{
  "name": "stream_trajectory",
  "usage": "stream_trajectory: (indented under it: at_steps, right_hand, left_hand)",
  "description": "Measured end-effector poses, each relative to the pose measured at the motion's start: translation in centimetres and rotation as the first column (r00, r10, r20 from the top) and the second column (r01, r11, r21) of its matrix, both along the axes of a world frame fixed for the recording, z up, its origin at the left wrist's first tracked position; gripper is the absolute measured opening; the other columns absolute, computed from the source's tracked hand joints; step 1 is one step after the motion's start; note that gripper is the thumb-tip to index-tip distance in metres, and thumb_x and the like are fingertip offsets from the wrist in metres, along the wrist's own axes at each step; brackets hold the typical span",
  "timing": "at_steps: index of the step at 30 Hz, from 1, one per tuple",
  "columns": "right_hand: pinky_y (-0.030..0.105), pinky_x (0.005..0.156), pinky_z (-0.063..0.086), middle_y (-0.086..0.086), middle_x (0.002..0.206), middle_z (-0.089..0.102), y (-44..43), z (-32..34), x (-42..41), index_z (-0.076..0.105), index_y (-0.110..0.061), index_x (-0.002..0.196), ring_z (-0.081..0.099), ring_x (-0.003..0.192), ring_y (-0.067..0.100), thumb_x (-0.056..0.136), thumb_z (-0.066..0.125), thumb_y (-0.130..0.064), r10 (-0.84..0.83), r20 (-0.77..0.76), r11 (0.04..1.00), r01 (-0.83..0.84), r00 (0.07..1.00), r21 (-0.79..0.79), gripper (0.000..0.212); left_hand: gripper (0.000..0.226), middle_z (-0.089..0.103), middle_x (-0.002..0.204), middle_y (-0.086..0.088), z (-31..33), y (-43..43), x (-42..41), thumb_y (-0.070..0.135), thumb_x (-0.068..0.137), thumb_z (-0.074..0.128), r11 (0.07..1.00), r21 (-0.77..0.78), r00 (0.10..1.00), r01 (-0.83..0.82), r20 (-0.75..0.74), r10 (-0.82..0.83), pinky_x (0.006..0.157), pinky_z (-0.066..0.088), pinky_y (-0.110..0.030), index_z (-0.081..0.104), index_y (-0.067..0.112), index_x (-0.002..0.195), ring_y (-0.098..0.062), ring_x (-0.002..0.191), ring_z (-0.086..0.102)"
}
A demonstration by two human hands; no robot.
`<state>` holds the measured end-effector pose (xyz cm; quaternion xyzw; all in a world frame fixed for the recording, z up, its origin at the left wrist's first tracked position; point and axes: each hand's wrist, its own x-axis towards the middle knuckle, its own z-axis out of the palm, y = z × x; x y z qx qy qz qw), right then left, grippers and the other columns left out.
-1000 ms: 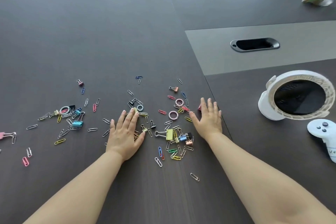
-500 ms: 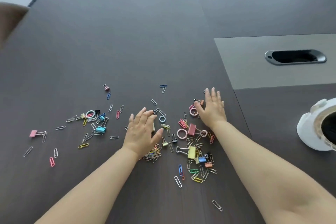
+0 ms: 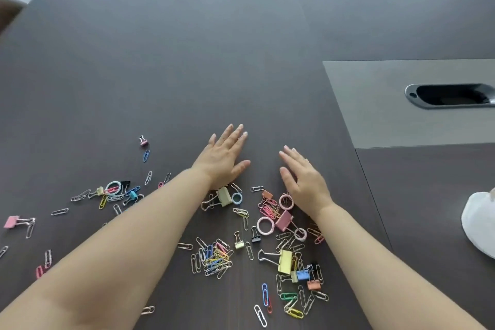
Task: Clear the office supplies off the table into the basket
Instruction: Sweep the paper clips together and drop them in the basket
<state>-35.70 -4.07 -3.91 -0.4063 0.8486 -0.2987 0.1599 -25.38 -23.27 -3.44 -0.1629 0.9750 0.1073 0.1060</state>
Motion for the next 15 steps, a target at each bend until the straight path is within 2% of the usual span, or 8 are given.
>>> stream_trajectory:
  at_steps: [2, 4, 6, 8, 12, 15]
  right_hand:
    - [0.027, 0.115, -0.001, -0.006, 0.155, 0.013, -0.6, -0.4, -0.8, 0.024, -0.020, 0.145, 0.003, 0.143, 0.009, 0.099, 0.033, -0.030, 0.137, -0.044, 0.972, -0.126, 0.990, 0.201, 0.048]
    - [0.027, 0.114, -0.007, -0.009, 0.156, 0.000, -0.7, -0.5, -0.9, 0.012, -0.025, 0.147, -0.008, 0.143, 0.008, 0.100, 0.026, -0.034, 0.258, -0.092, 0.917, -0.214, 0.962, 0.336, 0.050]
    - [0.027, 0.113, -0.009, -0.011, 0.155, -0.004, -0.1, -0.2, -0.3, 0.010, -0.028, 0.147, -0.012, 0.142, 0.008, 0.100, 0.023, -0.035, 0.328, -0.064, 0.889, -0.285, 0.943, 0.358, 0.049]
    - [0.028, 0.113, -0.009, -0.013, 0.154, -0.002, 0.9, 0.3, 0.9, 0.016, -0.031, 0.146, -0.014, 0.140, 0.006, 0.099, 0.019, -0.039, 0.382, -0.022, 0.875, -0.354, 0.924, 0.330, 0.048]
    - [0.028, 0.113, -0.009, -0.019, 0.150, -0.002, 3.4, 0.4, 4.4, 0.021, -0.038, 0.143, -0.018, 0.136, 0.003, 0.096, 0.016, -0.041, 0.431, 0.010, 0.857, -0.412, 0.902, 0.310, 0.047]
    - [0.030, 0.116, -0.008, -0.018, 0.152, -0.004, 5.2, 0.5, 6.8, 0.020, -0.039, 0.143, -0.019, 0.136, 0.003, 0.100, 0.022, -0.036, 0.435, 0.019, 0.848, -0.417, 0.900, 0.328, 0.043]
  left_hand:
    - [0.063, -0.010, 0.155, 0.002, -0.2, -0.2, -0.8, 0.042, 0.097, 0.027, 0.997, 0.068, 0.998, 0.024, 0.057, -0.028, 0.115, -0.002, -0.040, -0.001, 0.016, 0.147, -0.013, 0.141, -0.012]
    - [0.059, -0.008, 0.156, 0.001, -0.4, 0.0, -0.3, 0.038, 0.098, 0.028, 0.994, 0.102, 0.997, 0.042, 0.058, -0.048, 0.114, -0.002, -0.039, 0.004, 0.015, 0.147, -0.013, 0.142, -0.010]
    - [0.055, -0.005, 0.156, 0.003, -0.4, 0.8, 1.2, 0.033, 0.099, 0.030, 0.988, 0.142, 0.998, 0.060, 0.015, -0.063, 0.114, -0.004, -0.036, 0.008, 0.015, 0.147, -0.011, 0.142, -0.009]
    - [0.053, -0.001, 0.155, 0.006, -0.2, 1.8, 3.4, 0.035, 0.099, 0.028, 0.975, 0.206, 0.997, 0.082, -0.027, -0.078, 0.113, -0.005, -0.035, 0.012, 0.017, 0.147, -0.008, 0.141, -0.008]
    - [0.077, -0.003, 0.150, 0.016, 0.1, 5.0, 9.1, 0.059, 0.079, 0.006, 0.951, 0.281, 0.991, 0.128, -0.070, -0.112, 0.110, -0.009, -0.031, 0.015, 0.021, 0.146, -0.001, 0.136, -0.014]
    - [0.082, -0.006, 0.147, 0.019, -0.2, 7.3, 12.5, 0.066, 0.078, 0.006, 0.958, 0.261, 0.992, 0.116, -0.068, -0.102, 0.110, -0.010, -0.028, 0.014, 0.022, 0.147, 0.000, 0.135, -0.016]
